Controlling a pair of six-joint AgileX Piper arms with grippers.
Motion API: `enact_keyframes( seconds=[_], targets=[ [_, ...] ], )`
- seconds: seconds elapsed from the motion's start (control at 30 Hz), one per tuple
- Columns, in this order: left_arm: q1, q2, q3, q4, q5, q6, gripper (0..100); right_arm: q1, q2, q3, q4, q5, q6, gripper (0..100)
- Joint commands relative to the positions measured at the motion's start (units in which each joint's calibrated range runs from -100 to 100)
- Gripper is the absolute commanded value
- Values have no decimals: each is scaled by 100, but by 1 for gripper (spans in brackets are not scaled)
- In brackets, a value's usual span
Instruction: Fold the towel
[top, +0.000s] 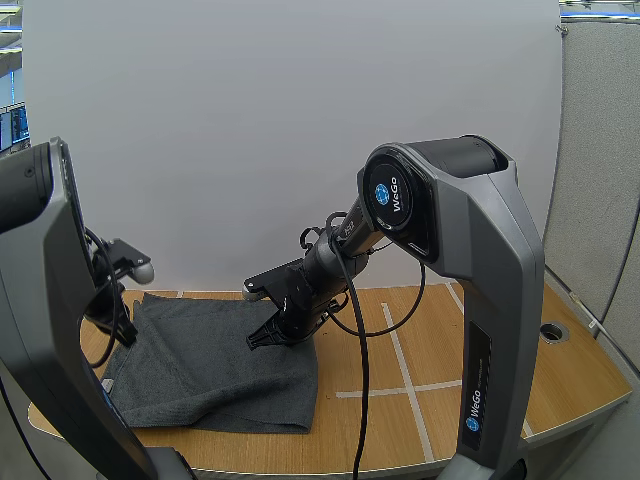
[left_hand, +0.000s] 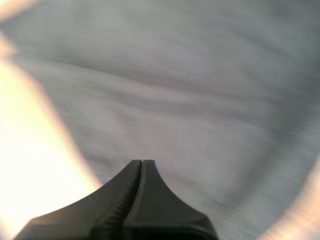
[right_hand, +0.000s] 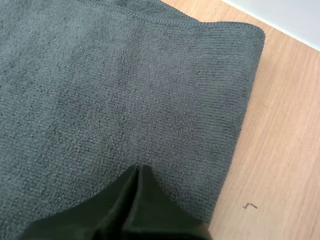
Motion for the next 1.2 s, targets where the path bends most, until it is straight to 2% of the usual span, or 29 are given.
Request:
enact_keyframes(
  seconds=[0.0,0.17,0.23,0.3,0.37,0.47,0.57,0.6,0.73,1.03,1.17],
  targets=[
    [-18,-78,-423,-423,-3010,-212,0,1,-236,-13,7,36,-32,0],
    [-18,402,-839,-1011,-3141,133,0,1,-847,-42,-25,396,-39,0],
    [-18,668,-1084,-1112,-3050,133,4,1,-1269,-42,-83,817,-43,0],
    [-18,943,-1292,-1132,-2878,123,16,1,-1719,-42,-158,1257,-43,0],
    [-18,1187,-1473,-1132,-2782,135,34,1,-2254,-42,-158,1783,-43,0],
    [-18,1431,-1646,-1132,-2781,326,69,1,-2964,-42,-147,2537,-43,0],
    [-18,1553,-1740,-1132,-2781,450,84,1,-3483,36,-159,2922,-53,0],
    [-18,1617,-1807,-1132,-2781,502,86,1,-3668,92,-159,3054,-90,0],
    [-18,2014,-2291,-1191,-2396,534,85,1,-4359,257,-159,4026,-197,0],
    [-18,2771,-3116,-1385,-1788,534,85,1,-5435,654,-159,5344,-377,0],
    [-18,3035,-3449,-1339,-1749,534,85,-144,-5857,659,-159,5617,-415,0]
  ],
)
